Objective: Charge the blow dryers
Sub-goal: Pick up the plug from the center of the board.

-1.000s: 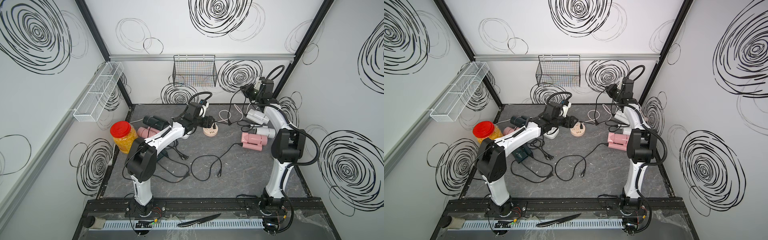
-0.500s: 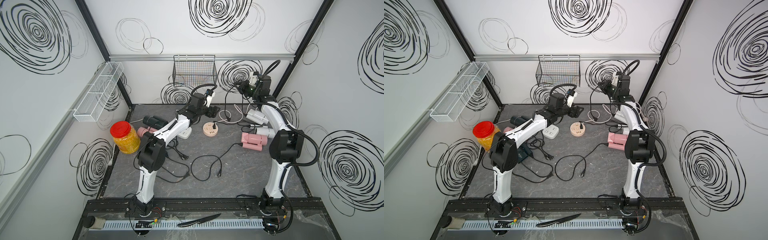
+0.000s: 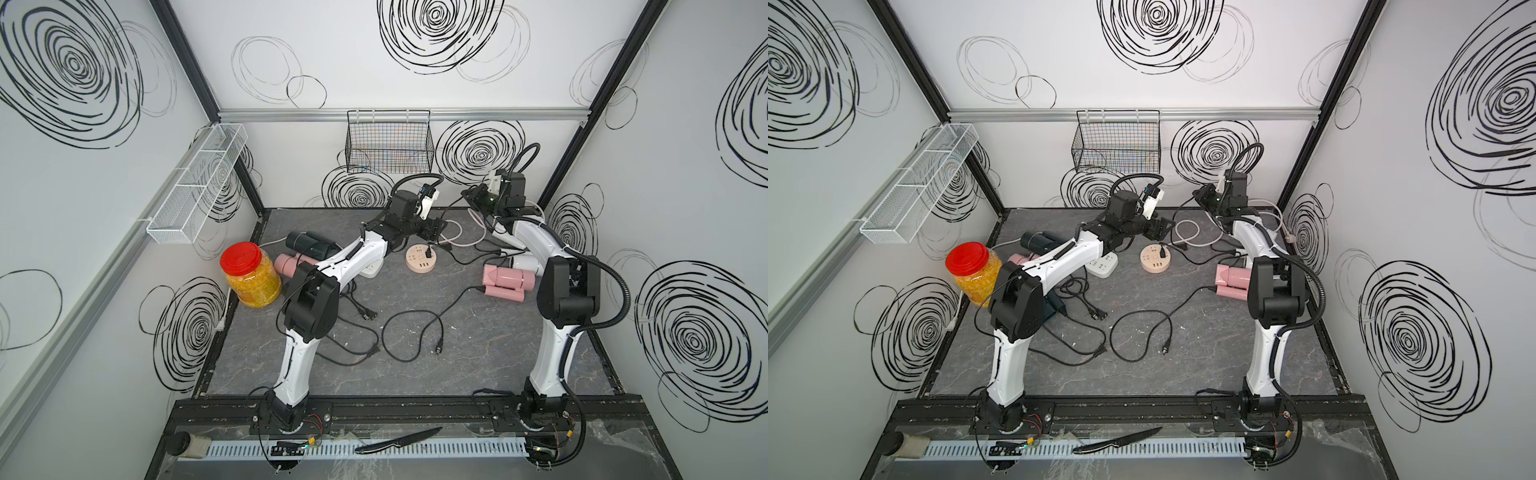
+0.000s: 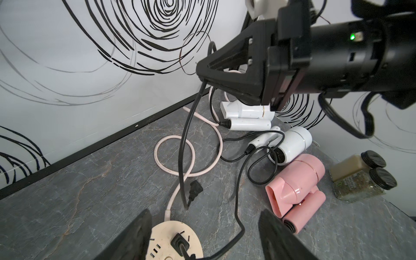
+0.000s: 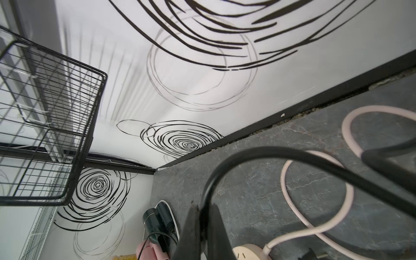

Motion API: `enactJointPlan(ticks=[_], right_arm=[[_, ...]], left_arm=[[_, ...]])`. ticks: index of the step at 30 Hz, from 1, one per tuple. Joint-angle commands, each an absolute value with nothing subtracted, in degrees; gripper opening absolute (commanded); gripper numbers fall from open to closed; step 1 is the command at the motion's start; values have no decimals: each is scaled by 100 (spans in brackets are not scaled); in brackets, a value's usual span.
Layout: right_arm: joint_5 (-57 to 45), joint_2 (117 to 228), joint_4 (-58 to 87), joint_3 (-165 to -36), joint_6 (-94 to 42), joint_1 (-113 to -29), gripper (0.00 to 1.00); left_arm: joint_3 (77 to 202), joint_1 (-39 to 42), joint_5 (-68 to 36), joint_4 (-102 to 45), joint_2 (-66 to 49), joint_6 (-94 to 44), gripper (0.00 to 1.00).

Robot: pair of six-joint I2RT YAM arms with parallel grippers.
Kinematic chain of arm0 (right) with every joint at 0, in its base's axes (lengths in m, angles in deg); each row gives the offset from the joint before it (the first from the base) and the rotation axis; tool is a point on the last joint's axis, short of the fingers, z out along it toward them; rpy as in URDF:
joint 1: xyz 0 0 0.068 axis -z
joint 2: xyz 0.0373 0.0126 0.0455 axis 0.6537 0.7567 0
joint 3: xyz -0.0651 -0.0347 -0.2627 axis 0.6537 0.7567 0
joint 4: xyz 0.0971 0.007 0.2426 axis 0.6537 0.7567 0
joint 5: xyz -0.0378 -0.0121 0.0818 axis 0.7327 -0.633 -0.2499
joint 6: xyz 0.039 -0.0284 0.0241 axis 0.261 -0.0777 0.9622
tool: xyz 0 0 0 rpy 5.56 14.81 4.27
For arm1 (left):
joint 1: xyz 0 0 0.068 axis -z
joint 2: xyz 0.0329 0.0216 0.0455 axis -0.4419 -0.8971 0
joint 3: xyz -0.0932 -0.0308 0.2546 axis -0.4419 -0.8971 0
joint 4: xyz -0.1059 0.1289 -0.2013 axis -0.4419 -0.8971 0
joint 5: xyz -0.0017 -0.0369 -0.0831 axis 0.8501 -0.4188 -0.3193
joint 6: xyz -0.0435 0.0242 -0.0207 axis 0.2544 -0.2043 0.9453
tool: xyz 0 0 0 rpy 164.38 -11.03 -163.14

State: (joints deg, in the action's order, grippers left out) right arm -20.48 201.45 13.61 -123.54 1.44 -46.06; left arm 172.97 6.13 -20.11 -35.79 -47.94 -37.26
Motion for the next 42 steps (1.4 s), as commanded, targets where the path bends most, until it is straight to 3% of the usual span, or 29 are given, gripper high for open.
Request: enactJointPlan(ticks=[1,12,17,20,24,28,37,42], right_arm=[[-2201,19907,965,-12585,309,-4616,4],[-2603,19554,822,-12636,624,-4636,5],[-2743,19293,810,-12485,642,-4636,6],[-2865,19209,810,-12398,682,-4636,7],[-2852,19154,973,-12297,569,-4631,14],[-2713,19075,1300,-12131,202,-4634,28],[-2535,18375,1764,-10929,-834,-4594,63],[-3013,18116,1583,-10151,-1071,-4513,63]], left_arm=[[17605,524,-2293,-3607,-5120,-3855,77],[19084,543,-2719,-4282,-6177,-3510,72],[19515,556,-2566,-4297,-6496,-3284,62],[19628,551,-2580,-4156,-6615,-3122,47],[19719,556,-2641,-4160,-6613,-2994,12],[19630,590,-2665,-4251,-6359,-3087,1],[19529,431,-2614,-4638,-5855,-3141,0],[19539,312,-2822,-4873,-5624,-3111,0]])
